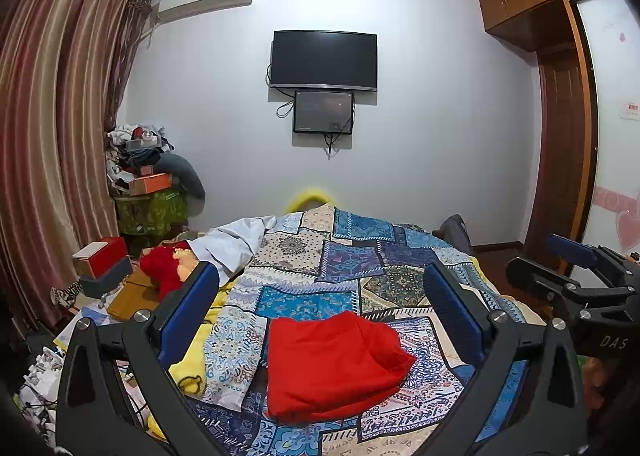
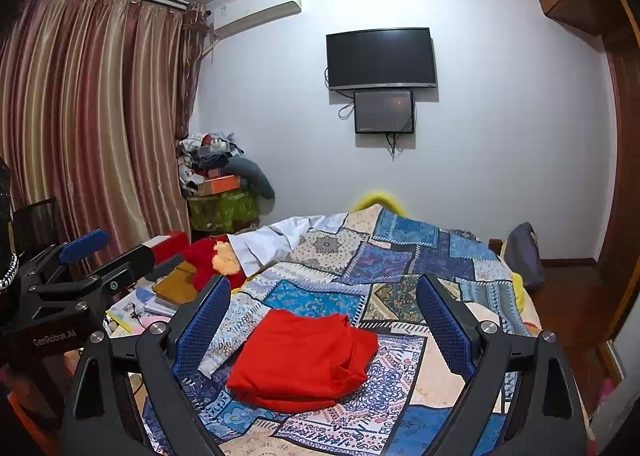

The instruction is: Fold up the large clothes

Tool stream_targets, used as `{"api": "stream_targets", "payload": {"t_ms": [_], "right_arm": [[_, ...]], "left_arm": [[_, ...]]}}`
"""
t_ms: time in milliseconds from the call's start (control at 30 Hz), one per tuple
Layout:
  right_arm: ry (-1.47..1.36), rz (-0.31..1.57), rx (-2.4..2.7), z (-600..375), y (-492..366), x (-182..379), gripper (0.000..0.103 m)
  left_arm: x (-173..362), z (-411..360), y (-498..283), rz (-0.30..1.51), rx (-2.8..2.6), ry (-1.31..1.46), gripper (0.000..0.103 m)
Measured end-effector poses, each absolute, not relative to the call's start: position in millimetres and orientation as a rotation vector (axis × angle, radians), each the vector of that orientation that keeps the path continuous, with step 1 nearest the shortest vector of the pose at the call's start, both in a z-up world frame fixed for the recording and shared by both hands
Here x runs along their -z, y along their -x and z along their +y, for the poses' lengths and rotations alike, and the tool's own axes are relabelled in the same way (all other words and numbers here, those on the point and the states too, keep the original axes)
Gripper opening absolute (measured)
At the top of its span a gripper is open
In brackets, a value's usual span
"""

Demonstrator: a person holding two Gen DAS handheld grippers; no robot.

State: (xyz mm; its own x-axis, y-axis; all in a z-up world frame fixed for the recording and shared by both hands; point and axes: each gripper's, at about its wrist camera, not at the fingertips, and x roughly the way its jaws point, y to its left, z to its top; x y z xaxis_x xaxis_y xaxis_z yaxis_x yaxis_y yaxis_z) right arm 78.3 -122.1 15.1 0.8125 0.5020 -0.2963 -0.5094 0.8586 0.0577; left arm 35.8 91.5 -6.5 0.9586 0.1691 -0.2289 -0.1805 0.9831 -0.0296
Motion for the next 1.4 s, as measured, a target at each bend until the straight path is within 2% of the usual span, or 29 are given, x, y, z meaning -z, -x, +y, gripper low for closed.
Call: {"api": "stream_targets", "payload": {"t_ms": [1400], "right_arm": [[0.007,0.293,-0.517,-115.5,-72.1,-19.8,0.093]], "left_arm": [[8.4,93.5,-37.4,0.256,-0.123,0.064,0.103]]}}
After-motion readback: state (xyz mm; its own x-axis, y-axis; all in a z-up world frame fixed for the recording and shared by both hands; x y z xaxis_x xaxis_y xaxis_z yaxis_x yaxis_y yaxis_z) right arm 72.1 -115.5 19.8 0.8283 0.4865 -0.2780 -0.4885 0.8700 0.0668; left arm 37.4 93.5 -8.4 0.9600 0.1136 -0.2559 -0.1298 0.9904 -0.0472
